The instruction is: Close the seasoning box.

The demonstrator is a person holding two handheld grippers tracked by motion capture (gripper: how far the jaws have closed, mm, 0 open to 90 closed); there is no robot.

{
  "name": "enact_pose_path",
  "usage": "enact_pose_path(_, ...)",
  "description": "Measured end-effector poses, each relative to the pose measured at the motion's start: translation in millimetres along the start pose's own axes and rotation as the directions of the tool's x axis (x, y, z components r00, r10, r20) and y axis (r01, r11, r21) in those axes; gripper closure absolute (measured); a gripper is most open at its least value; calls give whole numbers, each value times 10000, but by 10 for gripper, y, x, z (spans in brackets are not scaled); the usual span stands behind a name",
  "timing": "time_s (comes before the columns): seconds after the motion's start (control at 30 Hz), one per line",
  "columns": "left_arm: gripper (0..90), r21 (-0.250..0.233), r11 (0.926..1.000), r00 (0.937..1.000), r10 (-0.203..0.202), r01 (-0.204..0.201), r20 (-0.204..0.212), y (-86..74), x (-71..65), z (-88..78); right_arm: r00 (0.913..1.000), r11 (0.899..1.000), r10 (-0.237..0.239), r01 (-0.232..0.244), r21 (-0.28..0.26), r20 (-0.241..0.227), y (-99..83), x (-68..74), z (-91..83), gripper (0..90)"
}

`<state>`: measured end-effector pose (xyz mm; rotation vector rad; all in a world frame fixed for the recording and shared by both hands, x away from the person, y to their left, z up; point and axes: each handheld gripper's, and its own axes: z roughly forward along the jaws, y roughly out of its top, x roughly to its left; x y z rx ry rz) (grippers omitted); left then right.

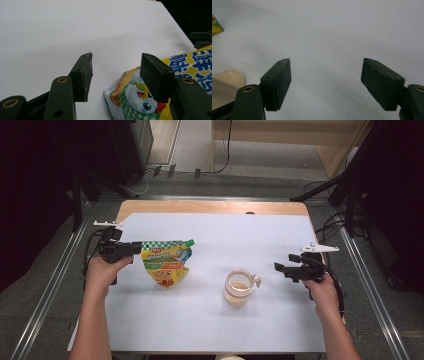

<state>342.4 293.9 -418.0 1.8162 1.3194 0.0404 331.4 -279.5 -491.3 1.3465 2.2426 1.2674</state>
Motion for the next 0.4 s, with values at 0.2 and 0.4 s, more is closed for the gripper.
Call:
enact_pose_path(0.2,439,-31,10000,10000,-50,50,-33,-9,12,7,10000,9999,-23,23,147,6,-6,13,19,251)
enact_pose_path(0.4,434,-189,9998,9999,-75,72,-135,-17,32,17,10000,9998,-28,28,188,-28,-8,30,34,251)
